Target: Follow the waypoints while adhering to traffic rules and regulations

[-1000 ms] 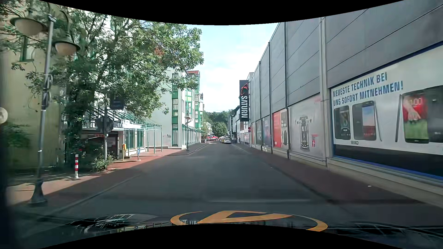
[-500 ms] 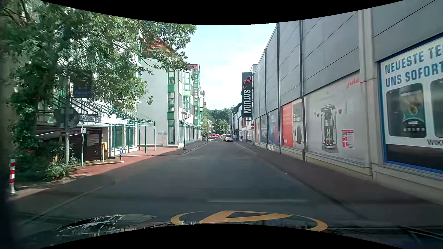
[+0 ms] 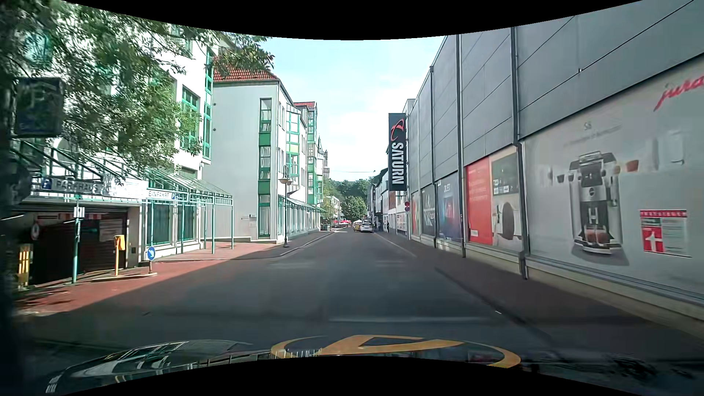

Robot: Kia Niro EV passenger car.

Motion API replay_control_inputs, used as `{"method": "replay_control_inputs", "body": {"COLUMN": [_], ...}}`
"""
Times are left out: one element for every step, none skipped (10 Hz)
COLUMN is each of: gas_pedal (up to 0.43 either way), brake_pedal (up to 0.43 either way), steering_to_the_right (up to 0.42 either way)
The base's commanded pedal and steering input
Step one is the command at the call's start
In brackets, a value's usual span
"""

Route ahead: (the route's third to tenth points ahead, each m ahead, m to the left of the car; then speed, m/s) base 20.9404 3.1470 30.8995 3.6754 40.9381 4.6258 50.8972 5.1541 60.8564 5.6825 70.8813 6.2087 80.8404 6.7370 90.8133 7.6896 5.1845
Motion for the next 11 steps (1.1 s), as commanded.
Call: {"method": "replay_control_inputs", "body": {"gas_pedal": [0.0, 0.0, 0.0, 0.0, 0.0, 0.008, 0.02, 0.028, 0.047, 0.047, 0.047], "brake_pedal": [0.0, 0.0, 0.0, 0.0, 0.0, 0.0, 0.0, 0.0, 0.0, 0.0, 0.0], "steering_to_the_right": [-0.018, -0.02, -0.02, -0.017, -0.016, -0.018, -0.021, -0.024, -0.022, -0.016, -0.014]}}
